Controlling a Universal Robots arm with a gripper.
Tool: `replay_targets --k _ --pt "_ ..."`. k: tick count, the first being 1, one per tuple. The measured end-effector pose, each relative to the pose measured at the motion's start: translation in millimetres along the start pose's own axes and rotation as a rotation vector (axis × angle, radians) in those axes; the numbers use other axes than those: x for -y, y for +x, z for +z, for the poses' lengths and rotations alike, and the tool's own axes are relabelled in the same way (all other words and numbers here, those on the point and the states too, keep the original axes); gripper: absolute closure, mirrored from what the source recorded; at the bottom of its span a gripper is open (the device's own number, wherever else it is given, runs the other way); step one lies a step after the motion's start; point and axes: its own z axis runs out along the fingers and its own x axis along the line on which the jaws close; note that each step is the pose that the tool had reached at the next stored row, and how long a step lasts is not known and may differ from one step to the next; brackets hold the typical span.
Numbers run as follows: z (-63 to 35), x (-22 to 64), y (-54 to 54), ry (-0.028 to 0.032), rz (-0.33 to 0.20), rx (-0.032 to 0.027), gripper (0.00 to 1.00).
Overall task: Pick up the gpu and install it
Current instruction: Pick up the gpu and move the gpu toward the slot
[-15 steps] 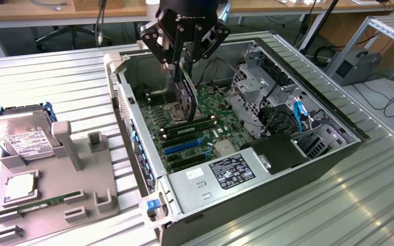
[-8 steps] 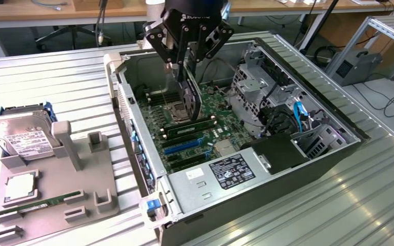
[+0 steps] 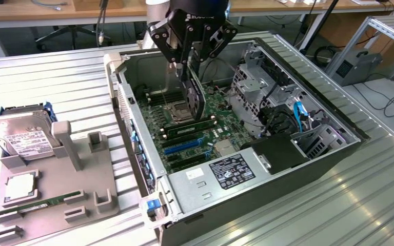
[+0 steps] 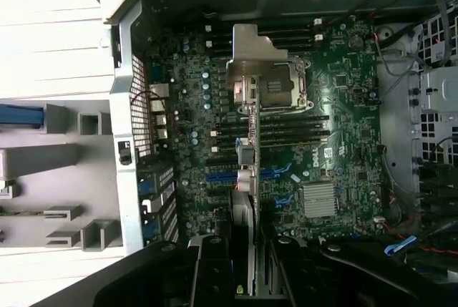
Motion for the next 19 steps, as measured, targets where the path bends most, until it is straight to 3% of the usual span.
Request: replay_targets --k 19 --pt "3.1 -1.5 -21.4 0.0000 0.000 0.0000 0.74"
